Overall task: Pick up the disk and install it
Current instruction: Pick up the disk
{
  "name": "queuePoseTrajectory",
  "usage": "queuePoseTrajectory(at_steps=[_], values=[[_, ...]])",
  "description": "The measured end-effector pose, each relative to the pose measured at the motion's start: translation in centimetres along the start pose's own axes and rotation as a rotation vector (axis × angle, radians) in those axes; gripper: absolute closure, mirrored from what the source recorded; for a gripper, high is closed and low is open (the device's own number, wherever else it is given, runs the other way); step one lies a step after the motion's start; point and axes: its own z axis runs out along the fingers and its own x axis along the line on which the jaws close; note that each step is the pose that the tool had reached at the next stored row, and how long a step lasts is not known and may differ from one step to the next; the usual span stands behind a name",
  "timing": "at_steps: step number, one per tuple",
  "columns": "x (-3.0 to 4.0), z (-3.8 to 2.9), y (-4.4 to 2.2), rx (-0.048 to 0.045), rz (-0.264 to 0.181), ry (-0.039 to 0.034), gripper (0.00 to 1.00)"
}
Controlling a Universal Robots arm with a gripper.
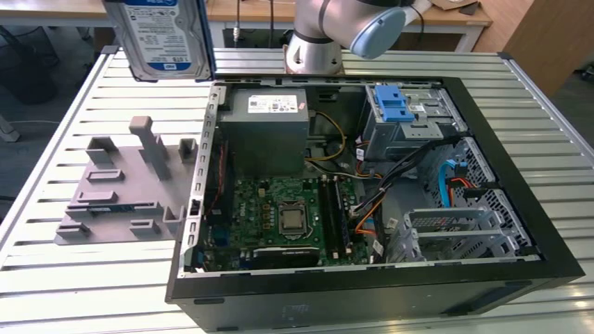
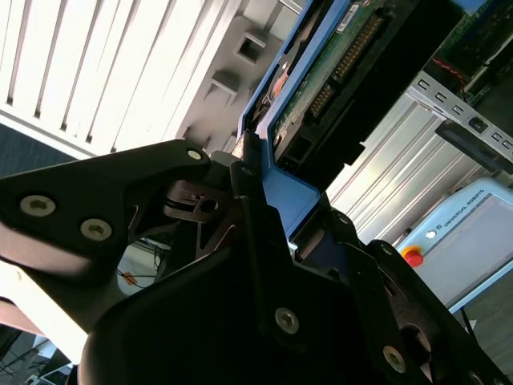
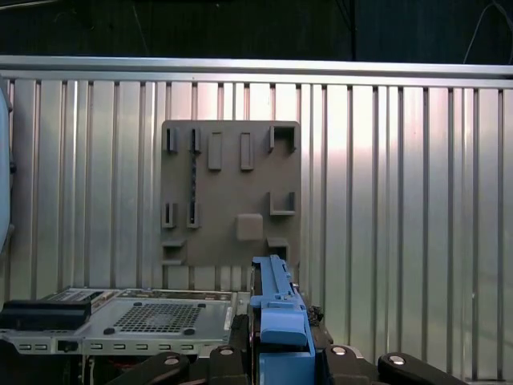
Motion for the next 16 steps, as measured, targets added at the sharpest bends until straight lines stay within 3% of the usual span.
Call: queuePoseTrajectory(at_steps=[16], values=[[0.03, 0.0, -0.99, 0.0, 0.0, -0.0001, 0.64]])
